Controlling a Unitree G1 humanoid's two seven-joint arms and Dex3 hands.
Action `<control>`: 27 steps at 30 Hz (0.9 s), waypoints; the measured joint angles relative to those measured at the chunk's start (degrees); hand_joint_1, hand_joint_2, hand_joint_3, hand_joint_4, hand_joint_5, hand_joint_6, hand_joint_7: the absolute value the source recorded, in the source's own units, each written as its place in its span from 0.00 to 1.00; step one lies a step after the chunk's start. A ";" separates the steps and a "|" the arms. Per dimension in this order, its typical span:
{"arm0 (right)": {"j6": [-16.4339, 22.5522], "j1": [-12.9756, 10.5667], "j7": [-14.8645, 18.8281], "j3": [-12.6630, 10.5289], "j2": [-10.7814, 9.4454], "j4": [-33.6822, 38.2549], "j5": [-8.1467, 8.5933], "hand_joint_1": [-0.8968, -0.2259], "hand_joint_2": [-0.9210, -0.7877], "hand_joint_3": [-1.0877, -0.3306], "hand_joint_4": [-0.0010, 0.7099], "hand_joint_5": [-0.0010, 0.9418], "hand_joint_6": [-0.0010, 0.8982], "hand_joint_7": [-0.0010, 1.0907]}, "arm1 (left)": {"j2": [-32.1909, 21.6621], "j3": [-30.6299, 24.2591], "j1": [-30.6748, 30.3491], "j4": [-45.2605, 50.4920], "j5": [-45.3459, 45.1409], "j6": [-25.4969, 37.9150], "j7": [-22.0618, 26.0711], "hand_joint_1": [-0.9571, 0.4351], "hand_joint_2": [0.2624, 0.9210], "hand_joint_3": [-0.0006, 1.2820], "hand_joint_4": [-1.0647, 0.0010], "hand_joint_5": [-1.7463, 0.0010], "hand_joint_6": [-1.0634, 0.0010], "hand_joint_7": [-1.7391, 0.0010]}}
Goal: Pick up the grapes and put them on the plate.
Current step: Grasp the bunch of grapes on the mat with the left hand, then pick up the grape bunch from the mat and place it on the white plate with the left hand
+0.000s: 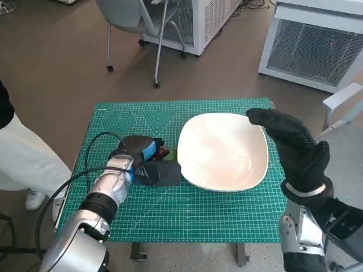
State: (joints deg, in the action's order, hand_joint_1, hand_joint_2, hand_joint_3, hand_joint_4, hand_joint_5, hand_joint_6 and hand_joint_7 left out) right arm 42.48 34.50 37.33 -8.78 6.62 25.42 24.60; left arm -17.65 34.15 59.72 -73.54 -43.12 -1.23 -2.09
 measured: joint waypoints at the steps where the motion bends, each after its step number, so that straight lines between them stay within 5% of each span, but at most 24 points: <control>1: -0.03 0.00 0.00 0.00 0.00 -0.02 0.00 0.37 0.00 0.56 0.40 0.00 0.29 0.05 | 0.00 0.13 0.00 -0.04 -0.06 0.01 -0.13 0.70 1.00 0.12 0.48 0.21 0.44 0.38; 13: -0.47 -0.02 0.09 0.00 0.00 -0.27 0.17 0.37 0.00 0.56 0.40 0.00 0.29 0.04 | 0.00 0.91 -0.01 -0.29 -0.13 -0.04 -0.32 0.69 1.00 0.12 0.48 0.17 0.45 0.40; 19: -0.71 -0.04 0.10 0.01 0.00 -0.64 0.24 0.37 0.00 0.56 0.40 0.00 0.29 0.04 | -0.01 1.02 -0.02 -0.30 -0.11 -0.04 -0.32 0.69 1.00 0.13 0.49 0.24 0.48 0.29; 27: -0.94 -0.06 0.09 0.03 0.00 -0.99 0.23 0.38 0.00 0.56 0.40 0.00 0.29 0.04 | -0.03 1.01 -0.05 -0.41 0.18 -0.04 -0.31 0.69 1.00 0.13 0.49 0.25 0.49 0.27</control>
State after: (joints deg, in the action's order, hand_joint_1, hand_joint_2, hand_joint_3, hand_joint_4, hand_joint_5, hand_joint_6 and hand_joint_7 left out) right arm 41.54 34.44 37.43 -8.76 6.62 24.43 24.83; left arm -17.67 35.16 59.66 -73.95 -42.94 -1.28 -2.40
